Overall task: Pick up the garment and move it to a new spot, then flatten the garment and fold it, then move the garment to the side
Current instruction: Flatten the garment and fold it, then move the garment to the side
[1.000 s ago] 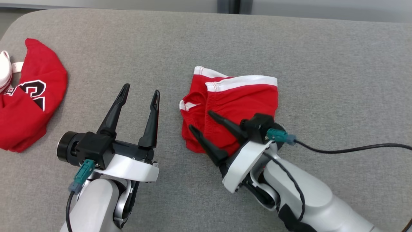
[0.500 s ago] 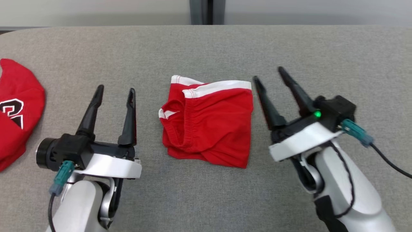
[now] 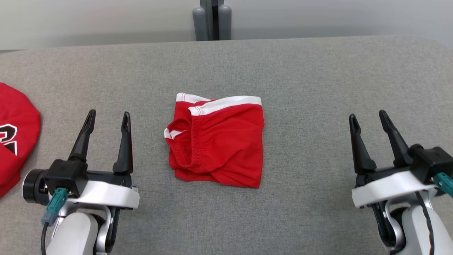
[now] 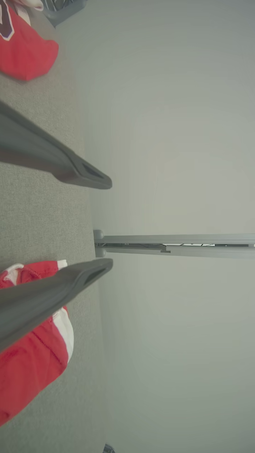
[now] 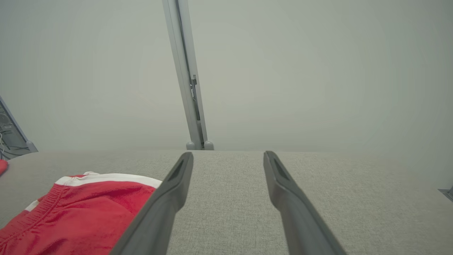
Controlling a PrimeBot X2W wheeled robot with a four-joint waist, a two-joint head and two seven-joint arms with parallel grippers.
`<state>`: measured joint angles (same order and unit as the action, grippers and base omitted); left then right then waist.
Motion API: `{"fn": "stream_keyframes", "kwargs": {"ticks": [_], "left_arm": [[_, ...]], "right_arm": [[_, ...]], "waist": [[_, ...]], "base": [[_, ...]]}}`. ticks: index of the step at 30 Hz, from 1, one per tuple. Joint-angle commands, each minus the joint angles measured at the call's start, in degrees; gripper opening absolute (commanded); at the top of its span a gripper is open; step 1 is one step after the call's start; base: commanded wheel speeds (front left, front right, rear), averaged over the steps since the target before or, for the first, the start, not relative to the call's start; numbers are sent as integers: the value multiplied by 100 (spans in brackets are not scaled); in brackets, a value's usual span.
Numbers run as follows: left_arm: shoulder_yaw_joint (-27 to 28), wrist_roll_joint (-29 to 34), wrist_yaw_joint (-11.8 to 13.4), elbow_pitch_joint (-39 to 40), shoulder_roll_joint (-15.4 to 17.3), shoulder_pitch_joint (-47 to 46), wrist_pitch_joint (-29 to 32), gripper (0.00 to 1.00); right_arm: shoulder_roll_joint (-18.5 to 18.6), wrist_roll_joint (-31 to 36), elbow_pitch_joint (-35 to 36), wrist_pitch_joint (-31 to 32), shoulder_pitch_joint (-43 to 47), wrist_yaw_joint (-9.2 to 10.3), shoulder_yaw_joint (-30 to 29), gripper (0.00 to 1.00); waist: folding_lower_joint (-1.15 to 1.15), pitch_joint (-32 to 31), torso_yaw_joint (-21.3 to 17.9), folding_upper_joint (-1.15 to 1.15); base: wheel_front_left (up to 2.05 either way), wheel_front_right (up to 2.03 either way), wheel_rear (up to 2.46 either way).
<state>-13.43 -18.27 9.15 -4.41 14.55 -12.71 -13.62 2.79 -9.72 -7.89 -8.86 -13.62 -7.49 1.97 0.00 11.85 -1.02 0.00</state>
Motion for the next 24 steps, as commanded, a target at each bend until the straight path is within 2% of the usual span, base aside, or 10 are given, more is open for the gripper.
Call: {"fn": "stream_keyframes", "kwargs": {"ticks": [1,10,24], "left_arm": [[2,11,37,17,59,73,32,100],[-79,-10,70,95,147,344,196,100],[-157,-38,142,205,149,413,238,100]], "right_arm": [[29,-3,108,58,169,-3,-71,100],[29,-165,403,261,726,-3,-240,100],[30,-129,543,391,864,-3,-311,100]], "waist": [[0,-70,-22,0],[0,-275,-33,0],[0,-337,19,0]], "base": [[0,0,0],[0,0,0],[0,0,0]]}}
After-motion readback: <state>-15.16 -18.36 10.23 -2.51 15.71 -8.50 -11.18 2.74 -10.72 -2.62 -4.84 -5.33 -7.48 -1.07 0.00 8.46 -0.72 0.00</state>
